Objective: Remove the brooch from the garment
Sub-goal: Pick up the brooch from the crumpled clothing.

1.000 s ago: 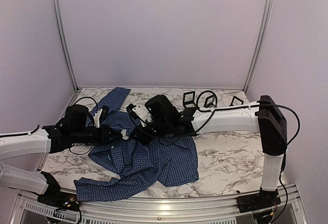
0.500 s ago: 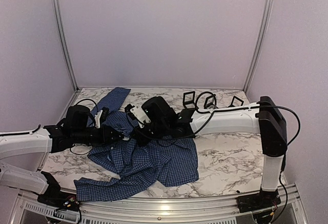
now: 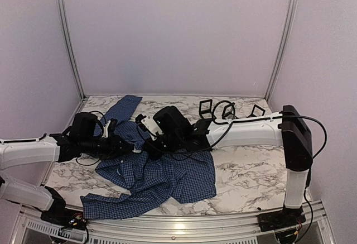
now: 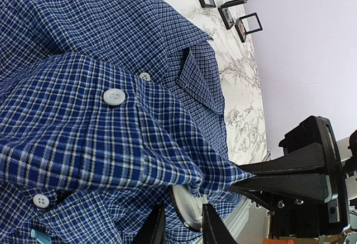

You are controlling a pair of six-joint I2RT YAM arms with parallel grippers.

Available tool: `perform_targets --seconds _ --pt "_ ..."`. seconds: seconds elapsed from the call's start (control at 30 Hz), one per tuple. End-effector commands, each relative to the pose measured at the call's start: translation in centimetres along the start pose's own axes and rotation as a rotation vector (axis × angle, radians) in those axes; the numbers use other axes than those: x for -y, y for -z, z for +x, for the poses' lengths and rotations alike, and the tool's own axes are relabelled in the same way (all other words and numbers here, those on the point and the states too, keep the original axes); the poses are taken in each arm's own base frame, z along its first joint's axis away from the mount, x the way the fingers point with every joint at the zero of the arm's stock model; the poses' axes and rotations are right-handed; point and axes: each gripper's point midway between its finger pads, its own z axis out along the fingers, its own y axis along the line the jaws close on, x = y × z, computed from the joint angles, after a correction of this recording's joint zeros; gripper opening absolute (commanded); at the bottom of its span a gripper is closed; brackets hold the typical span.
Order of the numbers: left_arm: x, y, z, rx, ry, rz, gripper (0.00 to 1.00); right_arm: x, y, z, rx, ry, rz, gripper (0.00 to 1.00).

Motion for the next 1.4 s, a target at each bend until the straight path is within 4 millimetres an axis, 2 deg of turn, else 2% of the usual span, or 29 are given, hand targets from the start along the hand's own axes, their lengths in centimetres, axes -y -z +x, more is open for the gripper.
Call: perform_targets --seconds 0.0,0.27,0.57,1.07,1.37 --pt "0.0 -0.5 0.7 -0.047 0.044 0.047 0.24 -0.6 -0.1 -0.4 0.009 0.024 -0.006 0.00" --pt "-0.4 -0.5 0.2 -0.049 0.125 0.117 0.24 -0.7 0.4 0.2 0.014 0.036 -0.018 0.00" --pt "-0.5 -1.0 0.7 -0.091 0.168 0.158 0.23 -0.8 0.5 0.7 0.017 0.050 -0.028 0.00" --pt "-2.2 -1.4 1.6 -0.114 0.184 0.122 0.20 -0.9 1.1 0.3 0.031 0.055 -0.029 0.00" --pt "-1.6 -1.5 1.4 -0.116 0.204 0.165 0.20 -0.9 1.0 0.4 0.027 0.050 -0.030 0.00"
